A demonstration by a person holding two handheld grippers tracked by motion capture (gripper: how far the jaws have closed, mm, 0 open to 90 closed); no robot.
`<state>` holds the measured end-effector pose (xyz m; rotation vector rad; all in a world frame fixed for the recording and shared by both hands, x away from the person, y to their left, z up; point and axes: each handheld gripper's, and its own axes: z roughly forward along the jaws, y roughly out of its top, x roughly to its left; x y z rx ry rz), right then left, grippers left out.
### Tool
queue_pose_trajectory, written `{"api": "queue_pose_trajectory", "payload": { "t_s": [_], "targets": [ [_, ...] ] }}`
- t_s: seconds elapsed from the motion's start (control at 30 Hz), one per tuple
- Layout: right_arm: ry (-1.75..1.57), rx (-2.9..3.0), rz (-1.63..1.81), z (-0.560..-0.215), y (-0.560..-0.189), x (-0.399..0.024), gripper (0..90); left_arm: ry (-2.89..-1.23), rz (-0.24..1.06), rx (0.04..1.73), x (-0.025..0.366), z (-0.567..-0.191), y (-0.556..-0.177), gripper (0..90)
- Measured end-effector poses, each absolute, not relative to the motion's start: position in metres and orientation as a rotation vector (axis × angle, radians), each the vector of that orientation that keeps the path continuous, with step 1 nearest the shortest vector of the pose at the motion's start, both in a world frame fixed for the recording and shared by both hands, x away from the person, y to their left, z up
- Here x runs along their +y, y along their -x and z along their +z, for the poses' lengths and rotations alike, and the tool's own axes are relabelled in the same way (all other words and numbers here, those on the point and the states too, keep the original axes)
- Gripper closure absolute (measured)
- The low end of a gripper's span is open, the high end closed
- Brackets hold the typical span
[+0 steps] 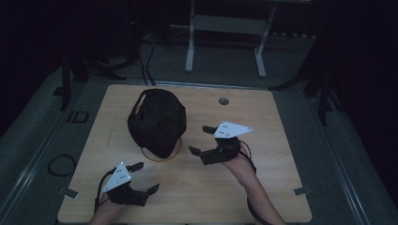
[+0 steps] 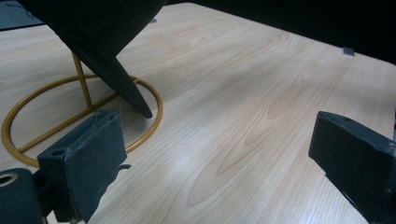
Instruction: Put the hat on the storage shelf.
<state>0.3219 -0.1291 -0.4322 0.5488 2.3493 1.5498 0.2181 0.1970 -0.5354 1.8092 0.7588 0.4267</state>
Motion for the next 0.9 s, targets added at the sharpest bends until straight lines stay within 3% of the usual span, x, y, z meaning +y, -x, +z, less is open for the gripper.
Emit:
{"api": "queue_pose_trajectory", "payload": {
  "t_s": [0.9],
  "targets": [
    [-0.678,2.424,1.445,-0.519,-0.306,-0.201,14.9,-1.85,0.376,0.772,0.195,-0.547,-0.222,4.4]
  ]
}}
